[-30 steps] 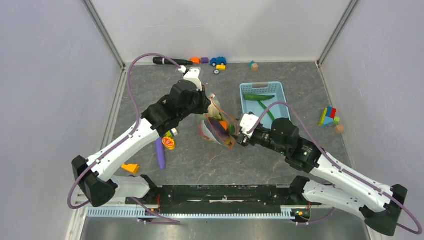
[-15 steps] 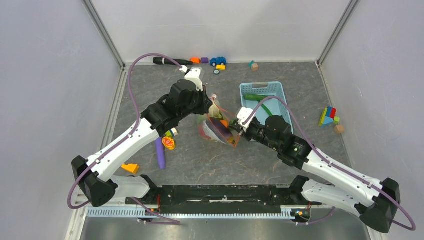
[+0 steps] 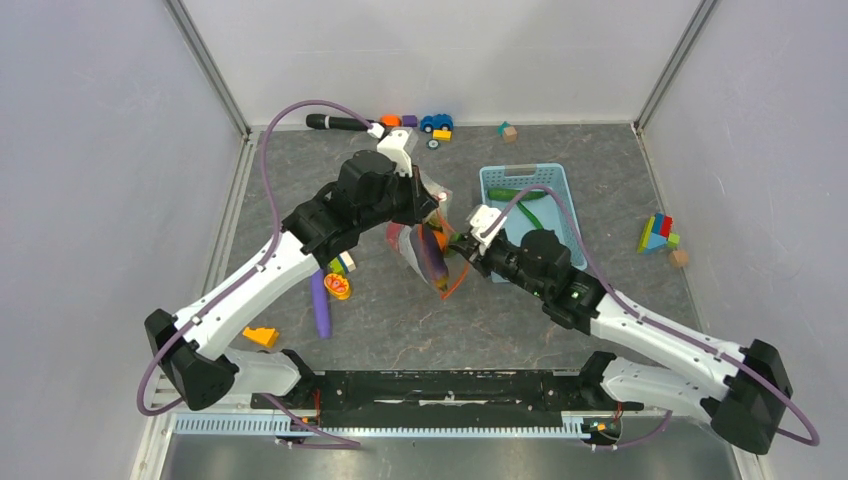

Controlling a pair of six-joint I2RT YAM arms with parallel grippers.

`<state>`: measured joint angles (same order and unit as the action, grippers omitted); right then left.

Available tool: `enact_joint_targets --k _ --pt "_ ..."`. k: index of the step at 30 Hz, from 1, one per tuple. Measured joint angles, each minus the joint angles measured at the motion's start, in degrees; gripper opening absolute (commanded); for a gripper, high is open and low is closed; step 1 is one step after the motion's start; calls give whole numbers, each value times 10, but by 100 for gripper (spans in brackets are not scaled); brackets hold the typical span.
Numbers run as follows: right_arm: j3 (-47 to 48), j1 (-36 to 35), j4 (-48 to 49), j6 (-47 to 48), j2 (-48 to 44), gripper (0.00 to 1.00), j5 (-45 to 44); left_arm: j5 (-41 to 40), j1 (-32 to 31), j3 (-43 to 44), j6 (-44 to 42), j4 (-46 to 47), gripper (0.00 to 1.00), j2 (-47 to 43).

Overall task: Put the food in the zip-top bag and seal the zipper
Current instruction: Adjust the zipper food storage bag at the center of the board.

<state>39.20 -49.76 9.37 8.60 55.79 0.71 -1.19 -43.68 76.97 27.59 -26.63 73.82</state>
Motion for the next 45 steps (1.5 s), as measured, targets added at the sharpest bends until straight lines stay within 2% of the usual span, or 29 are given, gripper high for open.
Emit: enact_joint_targets --k 7,16,22,30,34,40,45 --pt "26 -9 5 10 73 0 -37 9 2 1 0 -14 2 28" --pt "36 -31 -7 59 80 1 -19 -48 2 51 13 -49 2 72" --pt "118 -33 -32 56 166 7 -34 -47 2 61 16 -50 2 80" --pt "181 -33 -48 -28 229 8 -178 -46 9 44 24 -44 2 74" --pt "187 -1 -55 -110 239 9 -222 -45 9 26 25 -50 2 61" --pt "188 45 -55 -206 244 10 -255 -36 7 13 27 -50 2 38" --pt "176 50 -23 -193 244 10 -207 -39 7 9 28 -50 2 34"
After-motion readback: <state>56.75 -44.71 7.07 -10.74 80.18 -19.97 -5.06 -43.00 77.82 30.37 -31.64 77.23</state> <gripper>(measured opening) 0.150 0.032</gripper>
